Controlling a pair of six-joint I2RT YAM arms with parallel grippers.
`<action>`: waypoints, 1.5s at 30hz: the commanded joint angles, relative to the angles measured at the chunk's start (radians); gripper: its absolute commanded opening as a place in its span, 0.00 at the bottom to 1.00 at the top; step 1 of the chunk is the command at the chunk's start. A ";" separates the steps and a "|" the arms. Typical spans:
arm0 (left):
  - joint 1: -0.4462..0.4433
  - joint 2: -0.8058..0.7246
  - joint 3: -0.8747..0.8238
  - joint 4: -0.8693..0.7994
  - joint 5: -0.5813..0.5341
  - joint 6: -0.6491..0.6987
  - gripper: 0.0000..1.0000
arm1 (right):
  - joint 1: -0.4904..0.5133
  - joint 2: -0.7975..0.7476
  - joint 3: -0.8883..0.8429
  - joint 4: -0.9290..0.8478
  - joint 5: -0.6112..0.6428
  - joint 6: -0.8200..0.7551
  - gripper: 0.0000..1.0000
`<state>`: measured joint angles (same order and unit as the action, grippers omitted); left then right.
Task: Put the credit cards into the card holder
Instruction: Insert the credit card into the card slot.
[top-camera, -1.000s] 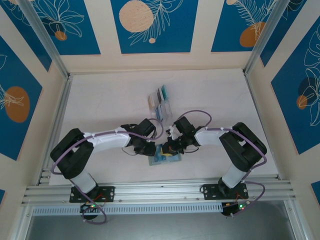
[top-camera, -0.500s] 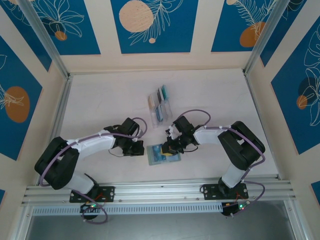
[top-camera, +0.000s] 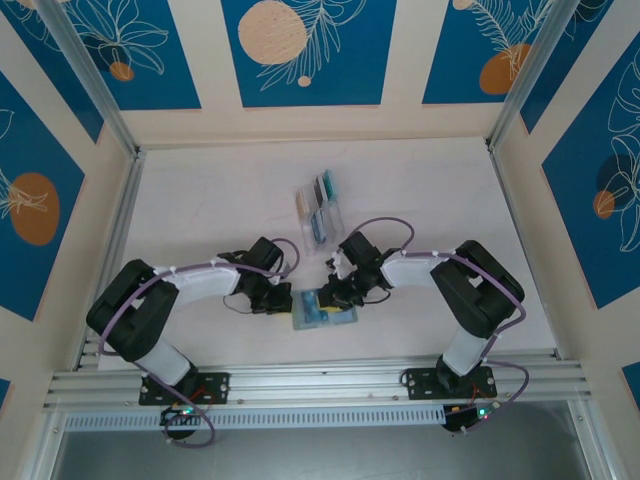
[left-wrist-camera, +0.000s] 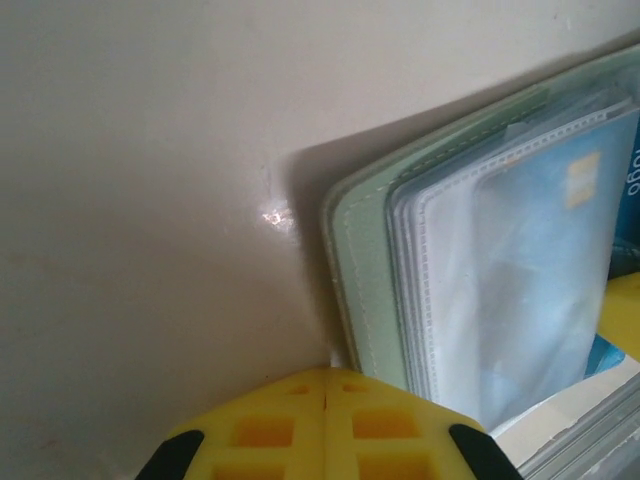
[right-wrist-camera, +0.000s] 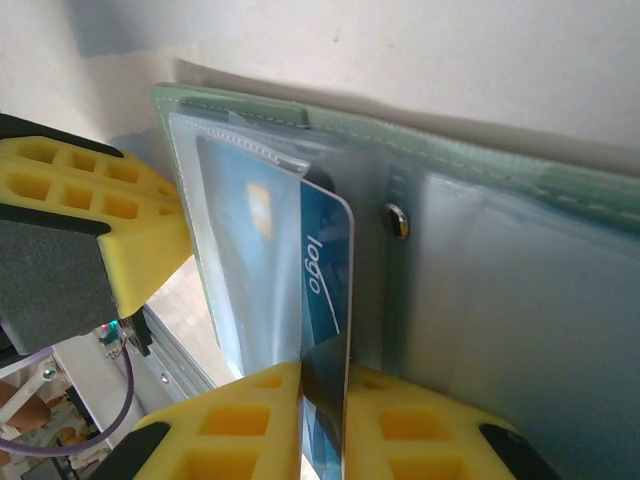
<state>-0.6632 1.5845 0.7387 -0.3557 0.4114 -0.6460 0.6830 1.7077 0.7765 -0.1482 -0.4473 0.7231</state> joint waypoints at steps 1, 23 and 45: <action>-0.041 0.077 -0.009 0.104 0.023 -0.015 0.04 | 0.018 0.028 0.024 -0.033 0.031 0.009 0.17; -0.071 0.111 -0.021 0.130 0.003 -0.046 0.04 | 0.083 0.008 0.151 -0.235 0.160 -0.031 0.31; 0.050 -0.049 -0.051 0.128 0.100 -0.068 0.05 | 0.089 0.010 0.208 -0.307 0.182 -0.071 0.18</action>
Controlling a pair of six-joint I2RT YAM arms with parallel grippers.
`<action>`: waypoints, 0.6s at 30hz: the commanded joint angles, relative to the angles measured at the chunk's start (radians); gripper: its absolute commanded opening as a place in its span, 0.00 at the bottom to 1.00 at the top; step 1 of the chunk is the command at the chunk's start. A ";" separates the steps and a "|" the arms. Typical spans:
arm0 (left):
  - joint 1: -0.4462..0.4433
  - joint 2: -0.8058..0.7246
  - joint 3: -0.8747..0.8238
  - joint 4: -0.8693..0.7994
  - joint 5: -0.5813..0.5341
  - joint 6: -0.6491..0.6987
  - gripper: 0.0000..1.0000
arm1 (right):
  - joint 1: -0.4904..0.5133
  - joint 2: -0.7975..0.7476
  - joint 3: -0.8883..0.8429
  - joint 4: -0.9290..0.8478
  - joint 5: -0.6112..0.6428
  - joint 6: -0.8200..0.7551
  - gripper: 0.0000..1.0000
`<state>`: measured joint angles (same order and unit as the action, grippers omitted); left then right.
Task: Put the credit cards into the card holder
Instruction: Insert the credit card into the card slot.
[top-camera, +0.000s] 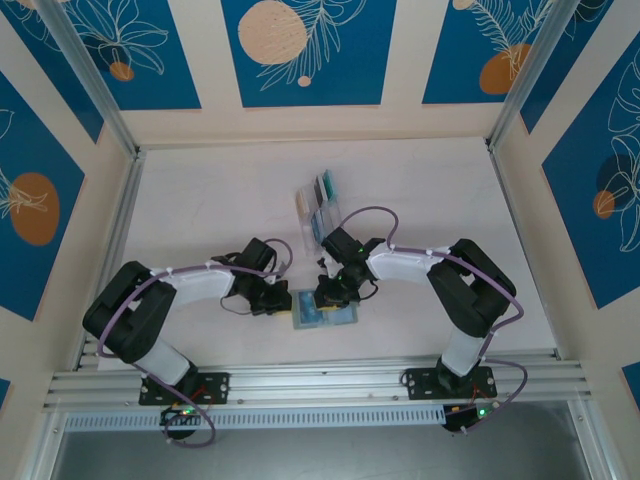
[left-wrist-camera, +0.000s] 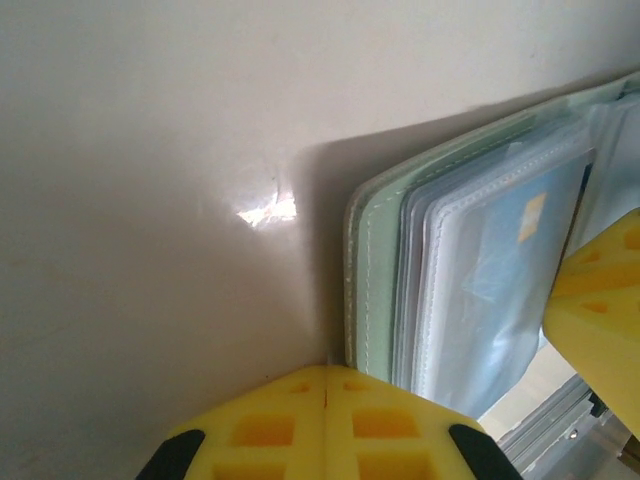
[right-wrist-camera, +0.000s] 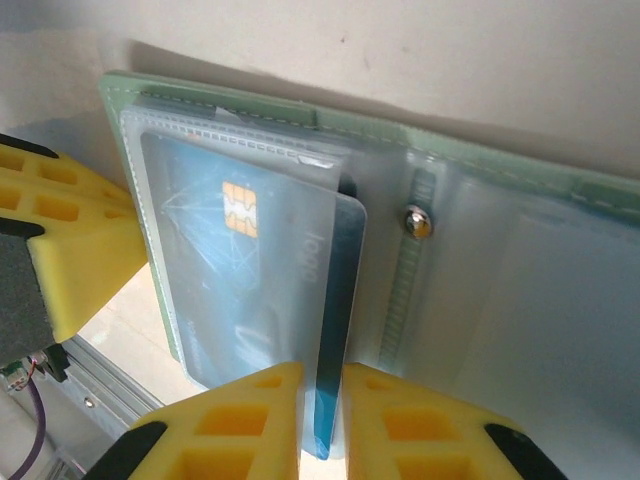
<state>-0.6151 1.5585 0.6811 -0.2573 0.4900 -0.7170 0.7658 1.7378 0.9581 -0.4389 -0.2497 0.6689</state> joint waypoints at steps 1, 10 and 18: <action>0.003 -0.020 0.009 0.027 0.022 0.005 0.05 | 0.006 -0.018 0.028 -0.016 -0.020 -0.017 0.18; -0.006 0.029 0.011 0.068 0.044 -0.002 0.05 | 0.006 -0.019 0.054 -0.013 -0.025 -0.026 0.26; -0.005 0.031 -0.003 0.067 0.033 0.001 0.05 | 0.012 -0.093 0.099 -0.260 0.246 -0.003 0.33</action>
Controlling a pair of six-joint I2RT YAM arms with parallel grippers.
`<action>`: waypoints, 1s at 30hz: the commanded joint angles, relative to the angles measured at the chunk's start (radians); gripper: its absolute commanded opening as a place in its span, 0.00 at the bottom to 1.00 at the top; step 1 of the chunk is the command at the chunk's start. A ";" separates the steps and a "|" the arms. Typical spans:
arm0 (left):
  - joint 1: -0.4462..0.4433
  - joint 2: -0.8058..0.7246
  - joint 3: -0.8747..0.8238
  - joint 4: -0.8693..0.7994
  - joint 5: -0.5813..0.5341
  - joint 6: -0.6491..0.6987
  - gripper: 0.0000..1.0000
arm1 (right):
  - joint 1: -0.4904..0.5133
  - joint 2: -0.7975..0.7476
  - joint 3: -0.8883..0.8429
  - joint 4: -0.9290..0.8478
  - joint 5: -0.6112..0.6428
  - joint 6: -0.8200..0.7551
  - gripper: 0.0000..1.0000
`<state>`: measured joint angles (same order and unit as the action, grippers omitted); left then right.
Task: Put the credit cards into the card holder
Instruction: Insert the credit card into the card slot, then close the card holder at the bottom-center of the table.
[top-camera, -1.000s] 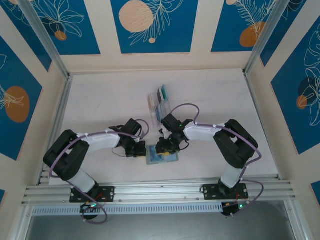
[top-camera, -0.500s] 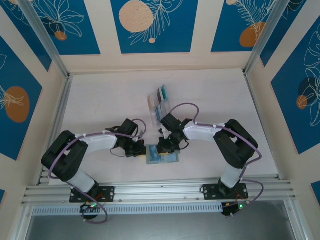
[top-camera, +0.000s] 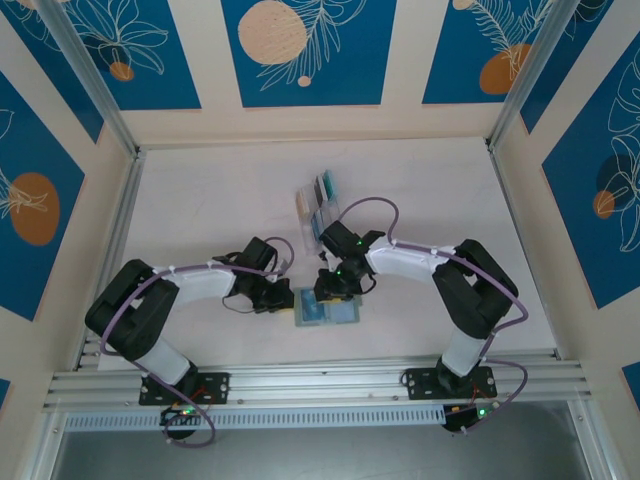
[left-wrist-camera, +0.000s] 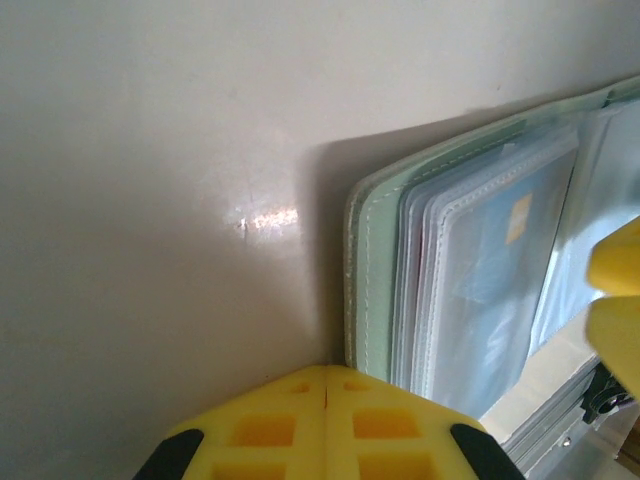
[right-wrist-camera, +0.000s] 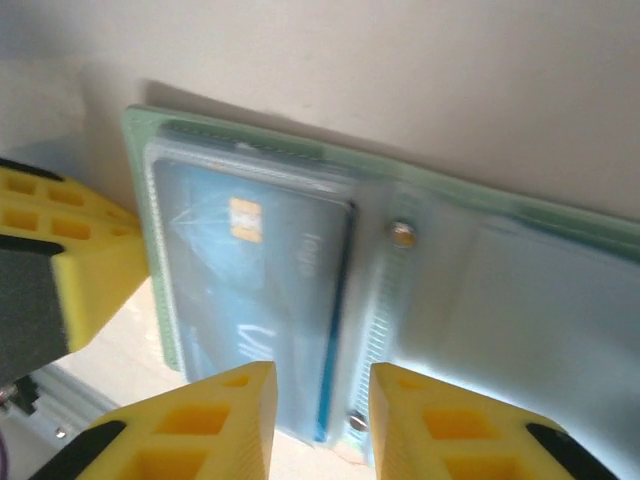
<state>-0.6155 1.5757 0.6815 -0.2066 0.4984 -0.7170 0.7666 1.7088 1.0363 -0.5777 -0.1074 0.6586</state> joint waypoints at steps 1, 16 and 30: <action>-0.005 0.016 -0.006 0.020 0.025 -0.001 0.05 | 0.014 -0.082 0.021 -0.138 0.122 0.007 0.35; -0.009 0.049 -0.025 0.067 0.038 -0.013 0.05 | 0.036 -0.063 0.001 -0.249 0.405 0.066 0.61; -0.045 0.090 -0.010 0.112 0.051 -0.029 0.05 | 0.070 -0.180 0.040 -0.224 0.346 0.027 0.00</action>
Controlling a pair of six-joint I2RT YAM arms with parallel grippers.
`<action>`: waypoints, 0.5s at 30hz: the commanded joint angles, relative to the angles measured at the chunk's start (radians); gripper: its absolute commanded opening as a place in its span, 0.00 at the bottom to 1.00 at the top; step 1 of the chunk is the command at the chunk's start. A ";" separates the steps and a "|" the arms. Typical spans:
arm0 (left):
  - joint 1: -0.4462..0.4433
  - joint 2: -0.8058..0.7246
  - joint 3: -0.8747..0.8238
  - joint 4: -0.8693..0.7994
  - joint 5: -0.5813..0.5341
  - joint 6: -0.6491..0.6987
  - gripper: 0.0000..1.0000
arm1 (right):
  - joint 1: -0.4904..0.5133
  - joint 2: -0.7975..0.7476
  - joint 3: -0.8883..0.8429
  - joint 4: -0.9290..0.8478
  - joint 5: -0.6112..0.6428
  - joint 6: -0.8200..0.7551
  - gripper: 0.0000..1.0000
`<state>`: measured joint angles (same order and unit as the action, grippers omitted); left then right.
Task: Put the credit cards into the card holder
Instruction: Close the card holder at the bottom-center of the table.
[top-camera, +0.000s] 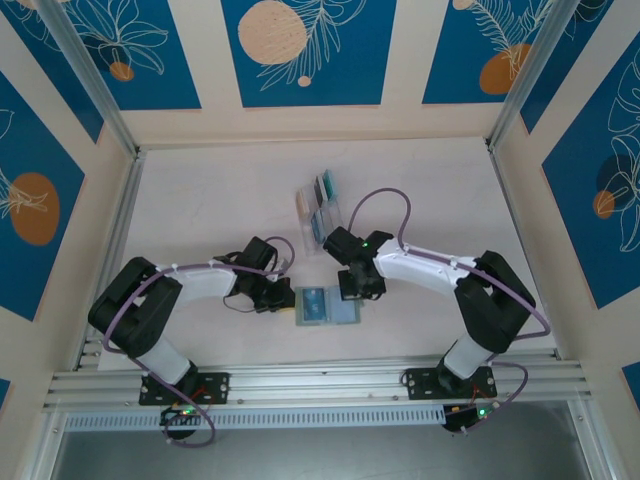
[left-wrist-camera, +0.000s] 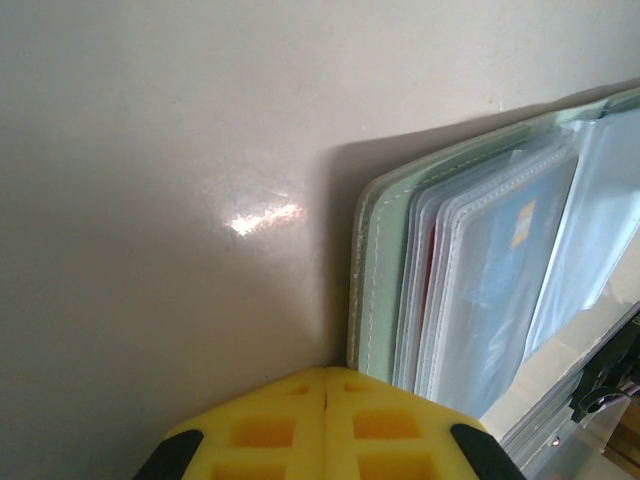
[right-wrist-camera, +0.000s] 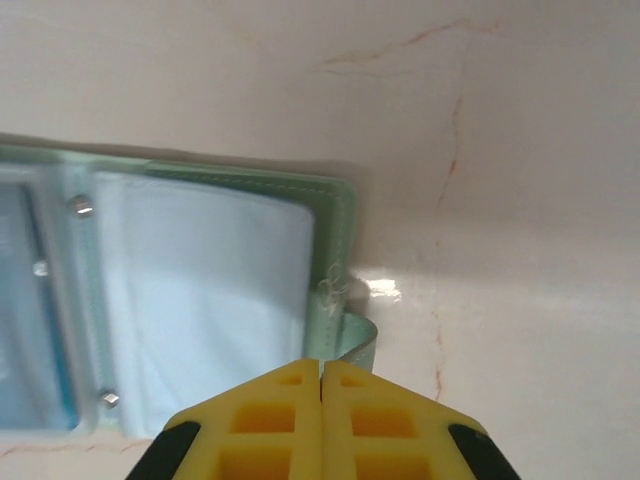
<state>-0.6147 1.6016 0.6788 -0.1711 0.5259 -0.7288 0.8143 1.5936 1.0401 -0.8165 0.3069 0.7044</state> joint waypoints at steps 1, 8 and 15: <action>-0.051 0.069 -0.008 0.089 0.025 -0.026 0.05 | 0.023 -0.080 0.041 0.043 -0.110 -0.020 0.00; -0.089 0.110 0.002 0.168 0.027 -0.089 0.05 | 0.029 -0.076 0.021 0.318 -0.421 0.065 0.00; -0.078 0.076 -0.004 0.165 -0.005 -0.126 0.05 | 0.039 0.050 -0.009 0.612 -0.610 0.156 0.00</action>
<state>-0.6415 1.6333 0.6899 -0.1047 0.5423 -0.8299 0.8452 1.6024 1.0508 -0.3668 -0.1661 0.8028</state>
